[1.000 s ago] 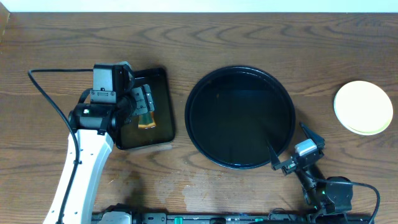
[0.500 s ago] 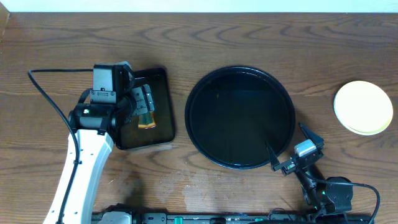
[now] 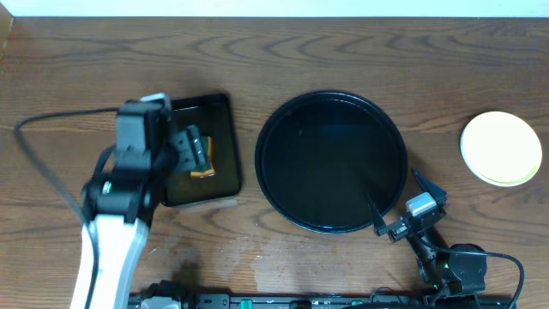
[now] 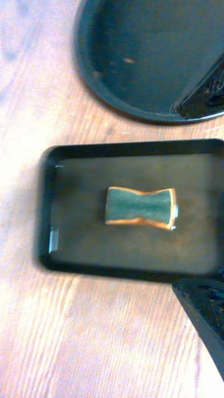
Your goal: Clean dirty plates on tray and stack at the side
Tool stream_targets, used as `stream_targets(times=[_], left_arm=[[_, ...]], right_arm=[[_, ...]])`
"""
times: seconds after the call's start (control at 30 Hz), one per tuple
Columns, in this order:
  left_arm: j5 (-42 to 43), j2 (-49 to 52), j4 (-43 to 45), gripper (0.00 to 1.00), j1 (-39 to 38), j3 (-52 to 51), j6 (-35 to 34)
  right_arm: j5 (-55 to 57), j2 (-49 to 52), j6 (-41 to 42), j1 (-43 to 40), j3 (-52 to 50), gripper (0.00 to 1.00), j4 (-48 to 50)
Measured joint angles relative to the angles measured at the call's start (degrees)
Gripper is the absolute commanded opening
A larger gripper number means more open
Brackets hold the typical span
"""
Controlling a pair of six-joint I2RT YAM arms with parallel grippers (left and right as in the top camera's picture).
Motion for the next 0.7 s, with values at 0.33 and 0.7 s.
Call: stream_targets(times=[0.33, 0.7], left_arm=[[-2.5, -31.3, 26.3, 0.82, 3.5, -24.5, 0.7], [-2.5, -57.0, 37.0, 0.82, 5.0, -49.8, 0.7]], right_arm=[[0.0, 0.0, 0.0, 0.0, 0.0, 0.99, 0.0], [0.0, 0.0, 0.0, 0.0, 0.0, 0.99, 0.0]])
